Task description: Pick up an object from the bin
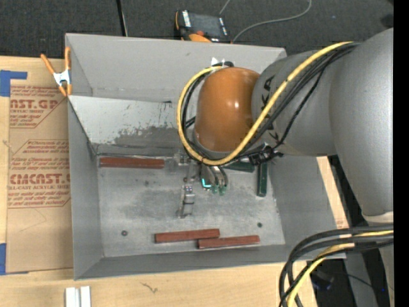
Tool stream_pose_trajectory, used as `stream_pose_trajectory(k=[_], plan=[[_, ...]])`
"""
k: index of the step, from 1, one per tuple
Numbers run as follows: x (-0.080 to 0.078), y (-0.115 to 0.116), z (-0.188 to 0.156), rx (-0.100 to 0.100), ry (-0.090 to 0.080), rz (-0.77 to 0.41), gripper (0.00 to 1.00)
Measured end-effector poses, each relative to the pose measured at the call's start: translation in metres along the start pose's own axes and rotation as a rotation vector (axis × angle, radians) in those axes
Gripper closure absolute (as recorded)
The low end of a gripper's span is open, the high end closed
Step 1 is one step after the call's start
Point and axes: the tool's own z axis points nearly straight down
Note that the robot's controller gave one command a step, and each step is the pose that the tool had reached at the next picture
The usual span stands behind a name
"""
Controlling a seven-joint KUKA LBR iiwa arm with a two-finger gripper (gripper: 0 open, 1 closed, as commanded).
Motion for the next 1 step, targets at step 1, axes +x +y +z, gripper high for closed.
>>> stream_pose_trajectory(k=[1], plan=[[0.0474, -0.0559, 0.0763, 0.002, 0.003, 0.003, 0.00]])
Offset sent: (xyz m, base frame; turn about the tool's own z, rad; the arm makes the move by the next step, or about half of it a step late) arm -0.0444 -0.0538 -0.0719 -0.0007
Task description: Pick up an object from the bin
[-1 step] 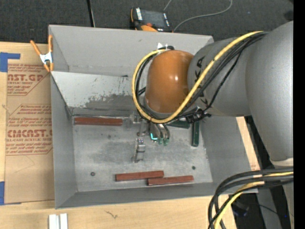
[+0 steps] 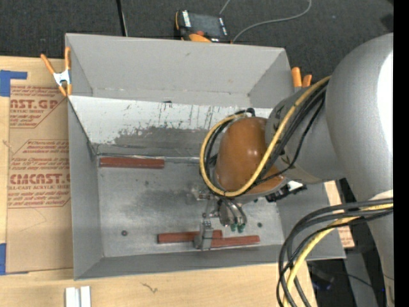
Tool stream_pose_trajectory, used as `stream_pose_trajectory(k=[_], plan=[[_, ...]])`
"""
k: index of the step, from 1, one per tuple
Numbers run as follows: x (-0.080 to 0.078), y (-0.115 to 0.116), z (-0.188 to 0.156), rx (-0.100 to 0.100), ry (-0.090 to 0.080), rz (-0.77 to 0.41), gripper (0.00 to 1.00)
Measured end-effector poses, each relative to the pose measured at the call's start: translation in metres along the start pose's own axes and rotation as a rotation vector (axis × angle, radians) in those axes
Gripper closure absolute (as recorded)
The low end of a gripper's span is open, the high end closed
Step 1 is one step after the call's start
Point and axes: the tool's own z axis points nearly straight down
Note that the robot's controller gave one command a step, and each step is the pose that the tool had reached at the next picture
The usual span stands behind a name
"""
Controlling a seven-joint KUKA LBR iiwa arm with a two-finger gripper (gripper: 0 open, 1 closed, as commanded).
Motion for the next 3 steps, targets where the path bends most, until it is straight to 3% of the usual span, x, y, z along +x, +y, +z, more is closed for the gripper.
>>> stream_pose_trajectory(k=[1, 2, 3], plan=[[0.021, 0.010, -0.004, -0.003, -0.016, 0.079, 0.00], [0.023, 0.010, -0.004, -0.002, -0.008, 0.078, 1.00], [0.012, 0.054, -0.141, -0.005, -0.017, 0.054, 1.00]])
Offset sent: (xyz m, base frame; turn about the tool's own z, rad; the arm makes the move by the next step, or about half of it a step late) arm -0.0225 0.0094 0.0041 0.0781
